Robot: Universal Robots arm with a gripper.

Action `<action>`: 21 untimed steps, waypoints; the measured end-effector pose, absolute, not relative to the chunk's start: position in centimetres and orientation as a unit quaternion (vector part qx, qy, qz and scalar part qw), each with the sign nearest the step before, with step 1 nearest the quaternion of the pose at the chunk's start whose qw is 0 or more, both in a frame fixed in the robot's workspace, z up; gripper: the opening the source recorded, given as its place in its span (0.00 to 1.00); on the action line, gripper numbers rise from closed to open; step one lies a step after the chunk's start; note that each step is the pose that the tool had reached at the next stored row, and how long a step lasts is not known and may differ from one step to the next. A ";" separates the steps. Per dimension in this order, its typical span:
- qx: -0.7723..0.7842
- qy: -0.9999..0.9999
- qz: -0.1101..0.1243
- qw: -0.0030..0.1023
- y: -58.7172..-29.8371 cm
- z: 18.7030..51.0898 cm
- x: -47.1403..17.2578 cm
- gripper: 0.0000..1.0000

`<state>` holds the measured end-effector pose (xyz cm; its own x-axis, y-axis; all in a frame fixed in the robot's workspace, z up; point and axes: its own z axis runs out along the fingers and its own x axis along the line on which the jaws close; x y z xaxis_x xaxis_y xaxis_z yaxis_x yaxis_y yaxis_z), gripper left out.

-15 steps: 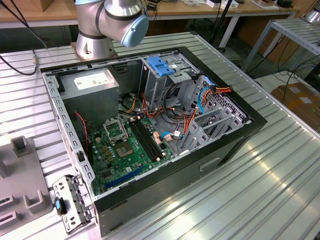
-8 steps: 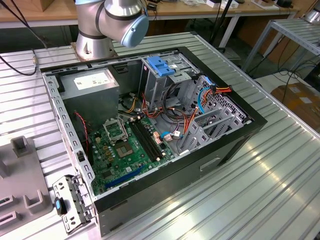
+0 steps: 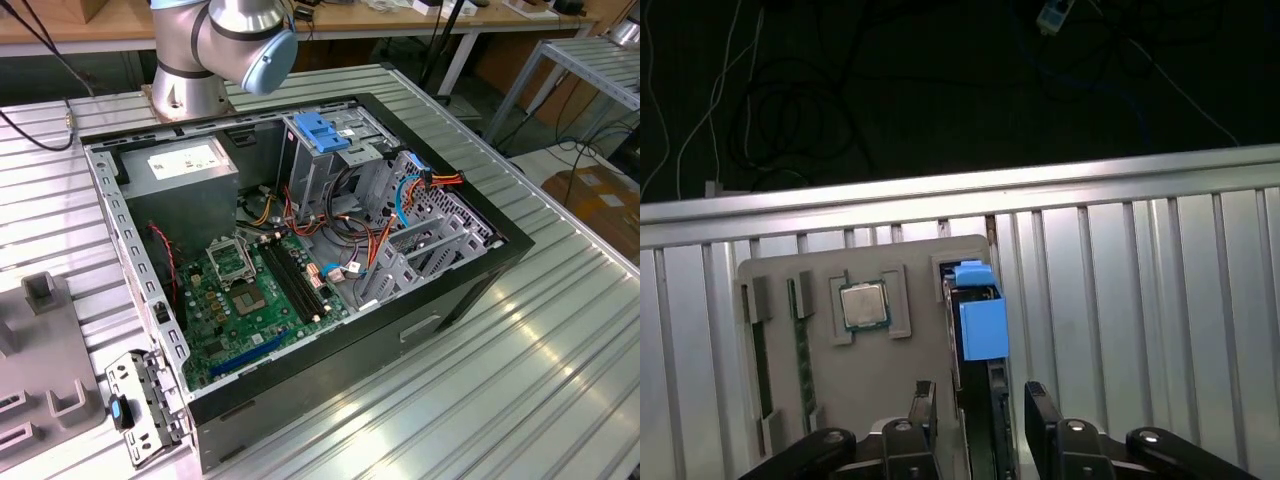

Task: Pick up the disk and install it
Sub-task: 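Reach for the disk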

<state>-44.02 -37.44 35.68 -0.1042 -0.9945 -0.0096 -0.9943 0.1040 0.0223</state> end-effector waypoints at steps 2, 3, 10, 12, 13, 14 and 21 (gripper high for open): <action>0.669 -0.743 -0.010 0.002 -37.4 37.0 -44.0 0.48; 0.669 -0.743 -0.010 0.002 -37.4 37.5 -43.9 0.48; 0.670 -0.742 -0.008 0.000 -37.4 39.9 -43.6 0.48; 0.683 -0.731 -0.008 0.001 -37.4 39.9 -43.6 0.48; 0.689 -0.725 -0.008 0.001 -37.4 39.9 -43.6 0.48; 0.699 -0.715 -0.008 0.001 -37.4 39.9 -43.6 0.48; 0.708 -0.706 -0.007 0.001 -37.2 39.3 -44.4 0.48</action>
